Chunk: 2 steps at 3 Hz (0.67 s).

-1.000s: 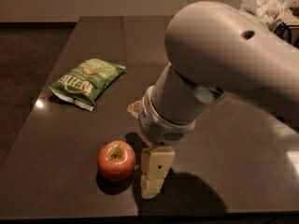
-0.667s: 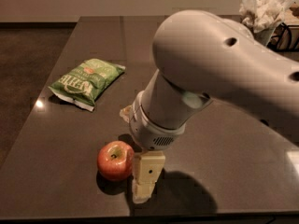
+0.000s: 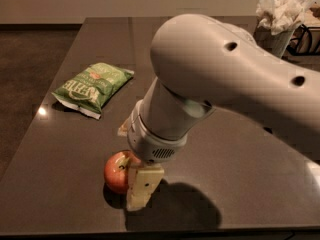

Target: Move apple near green jalapeno chip bag

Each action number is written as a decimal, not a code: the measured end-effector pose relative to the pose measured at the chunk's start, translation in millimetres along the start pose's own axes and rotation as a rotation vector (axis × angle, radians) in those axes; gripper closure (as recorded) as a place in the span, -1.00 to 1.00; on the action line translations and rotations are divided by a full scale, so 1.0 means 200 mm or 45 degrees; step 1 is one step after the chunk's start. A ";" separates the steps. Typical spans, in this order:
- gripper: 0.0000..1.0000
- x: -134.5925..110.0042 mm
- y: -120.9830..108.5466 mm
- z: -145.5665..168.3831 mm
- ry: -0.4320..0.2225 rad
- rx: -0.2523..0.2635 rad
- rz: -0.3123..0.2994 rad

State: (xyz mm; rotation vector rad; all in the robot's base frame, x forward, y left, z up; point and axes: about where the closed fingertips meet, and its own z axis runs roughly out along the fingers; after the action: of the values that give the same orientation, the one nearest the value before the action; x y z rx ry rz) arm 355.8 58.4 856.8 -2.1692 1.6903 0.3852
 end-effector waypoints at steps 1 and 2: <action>-0.16 -0.03 0.01 -0.02 -0.022 -0.007 0.002; 0.30 -0.06 -0.02 -0.03 -0.036 -0.005 0.017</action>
Offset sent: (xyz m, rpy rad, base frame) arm 0.0104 0.0123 0.0125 0.0432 0.0359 -0.0253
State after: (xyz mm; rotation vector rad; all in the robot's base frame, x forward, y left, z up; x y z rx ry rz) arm 357.1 66.5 866.9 -2.1460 1.6914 0.4218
